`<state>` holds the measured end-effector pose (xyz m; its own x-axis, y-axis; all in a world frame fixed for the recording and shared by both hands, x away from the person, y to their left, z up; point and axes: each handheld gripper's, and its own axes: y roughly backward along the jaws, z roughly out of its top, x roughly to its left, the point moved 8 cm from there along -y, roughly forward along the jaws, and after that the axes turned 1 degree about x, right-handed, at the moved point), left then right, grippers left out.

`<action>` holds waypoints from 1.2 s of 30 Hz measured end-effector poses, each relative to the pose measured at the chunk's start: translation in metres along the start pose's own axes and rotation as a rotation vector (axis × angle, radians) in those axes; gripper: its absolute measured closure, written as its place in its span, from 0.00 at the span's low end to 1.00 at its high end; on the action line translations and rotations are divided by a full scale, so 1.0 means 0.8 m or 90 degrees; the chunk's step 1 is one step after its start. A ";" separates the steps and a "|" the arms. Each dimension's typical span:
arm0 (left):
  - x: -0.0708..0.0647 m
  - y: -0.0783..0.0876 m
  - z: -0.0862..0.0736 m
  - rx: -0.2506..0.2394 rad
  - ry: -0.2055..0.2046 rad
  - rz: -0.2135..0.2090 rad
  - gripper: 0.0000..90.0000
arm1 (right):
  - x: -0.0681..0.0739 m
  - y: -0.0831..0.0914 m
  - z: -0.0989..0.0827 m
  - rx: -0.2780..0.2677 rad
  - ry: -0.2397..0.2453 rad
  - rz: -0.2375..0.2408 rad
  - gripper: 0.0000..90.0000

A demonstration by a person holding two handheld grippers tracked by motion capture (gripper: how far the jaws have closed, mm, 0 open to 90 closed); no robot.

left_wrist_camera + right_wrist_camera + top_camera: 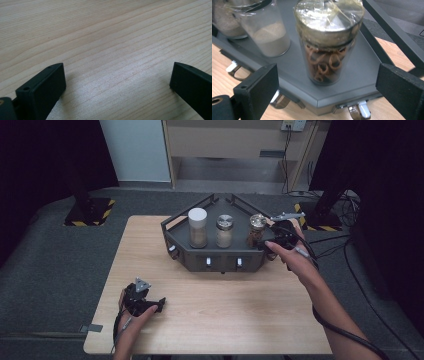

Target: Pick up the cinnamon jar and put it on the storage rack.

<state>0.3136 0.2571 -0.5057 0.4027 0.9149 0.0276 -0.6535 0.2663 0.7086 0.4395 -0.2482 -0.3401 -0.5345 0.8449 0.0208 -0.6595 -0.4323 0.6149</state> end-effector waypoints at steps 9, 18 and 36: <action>0.000 0.000 0.000 0.000 0.000 0.000 0.00 | 0.001 0.022 -0.013 -0.010 0.006 0.002 0.05; 0.000 0.000 0.000 0.000 0.000 0.000 0.00 | 0.003 0.034 -0.025 -0.012 0.009 0.002 0.05; 0.000 0.000 0.000 0.000 0.000 0.001 0.00 | 0.005 0.051 -0.047 -0.016 0.016 0.001 0.05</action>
<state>0.3136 0.2570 -0.5057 0.4017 0.9154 0.0277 -0.6541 0.2656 0.7083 0.3906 -0.2748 -0.3445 -0.5491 0.8357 0.0019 -0.6713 -0.4425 0.5946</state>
